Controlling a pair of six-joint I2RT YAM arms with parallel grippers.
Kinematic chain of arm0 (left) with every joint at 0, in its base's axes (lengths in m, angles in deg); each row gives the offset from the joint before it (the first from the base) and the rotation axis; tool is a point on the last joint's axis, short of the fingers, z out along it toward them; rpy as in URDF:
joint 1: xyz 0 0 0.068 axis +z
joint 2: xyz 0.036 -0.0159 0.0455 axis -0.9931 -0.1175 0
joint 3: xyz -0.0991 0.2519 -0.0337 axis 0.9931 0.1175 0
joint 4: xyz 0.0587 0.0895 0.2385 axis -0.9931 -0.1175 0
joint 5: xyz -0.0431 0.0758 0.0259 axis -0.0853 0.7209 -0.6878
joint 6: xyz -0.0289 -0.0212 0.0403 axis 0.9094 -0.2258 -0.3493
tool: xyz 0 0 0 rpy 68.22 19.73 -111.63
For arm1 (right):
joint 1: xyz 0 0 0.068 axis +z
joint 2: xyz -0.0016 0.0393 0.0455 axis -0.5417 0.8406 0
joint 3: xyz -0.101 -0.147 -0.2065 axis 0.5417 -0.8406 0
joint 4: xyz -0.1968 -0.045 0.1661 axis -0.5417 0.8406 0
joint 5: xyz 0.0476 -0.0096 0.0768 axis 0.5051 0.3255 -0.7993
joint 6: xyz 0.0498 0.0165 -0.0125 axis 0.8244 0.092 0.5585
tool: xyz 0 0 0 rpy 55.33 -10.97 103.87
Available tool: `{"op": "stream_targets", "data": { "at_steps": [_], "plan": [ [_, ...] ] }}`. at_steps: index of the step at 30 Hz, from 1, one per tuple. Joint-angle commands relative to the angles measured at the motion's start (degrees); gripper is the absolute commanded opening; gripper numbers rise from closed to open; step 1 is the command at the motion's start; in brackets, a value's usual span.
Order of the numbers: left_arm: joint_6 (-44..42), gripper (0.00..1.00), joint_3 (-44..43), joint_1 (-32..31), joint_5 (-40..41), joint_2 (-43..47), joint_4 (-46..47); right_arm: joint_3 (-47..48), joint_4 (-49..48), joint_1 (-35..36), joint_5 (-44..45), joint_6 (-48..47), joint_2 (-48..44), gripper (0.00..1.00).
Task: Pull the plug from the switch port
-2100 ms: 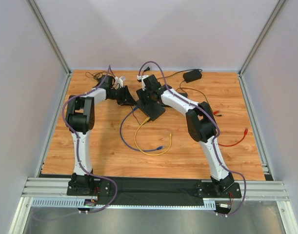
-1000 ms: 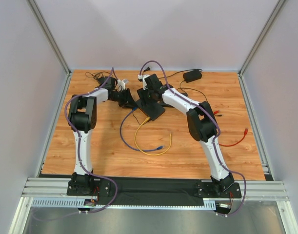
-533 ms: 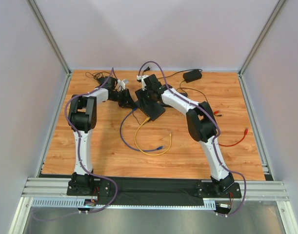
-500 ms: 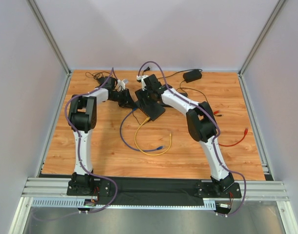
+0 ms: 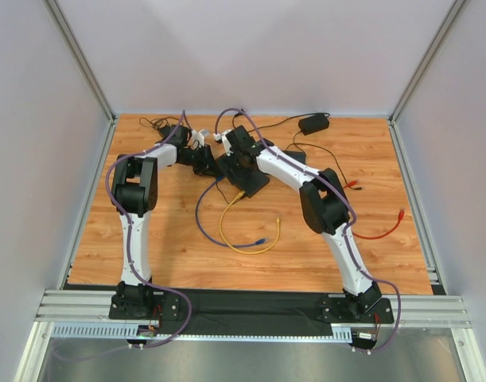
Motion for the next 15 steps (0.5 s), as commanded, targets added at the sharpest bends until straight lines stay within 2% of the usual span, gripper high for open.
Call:
{"op": "stream_targets", "data": {
  "at_steps": [1,6,8,15],
  "plan": [
    [-0.80,0.00,0.22,-0.91,4.46,-1.17,-0.94,1.11,5.57,0.71,2.72,-1.55,3.29,0.81],
    [-1.07,0.00,1.01,-0.91,4.81,-0.56,-0.85,6.63,7.50,1.77,6.60,-0.50,7.51,0.81],
    [-1.07,0.00,1.79,-0.91,4.81,-0.21,-0.50,10.14,9.26,2.29,10.99,-0.06,9.87,0.81],
    [-1.86,0.00,3.47,-1.35,6.13,1.20,-0.67,12.62,10.59,2.56,21.18,2.92,11.47,0.78]
  ]
}}
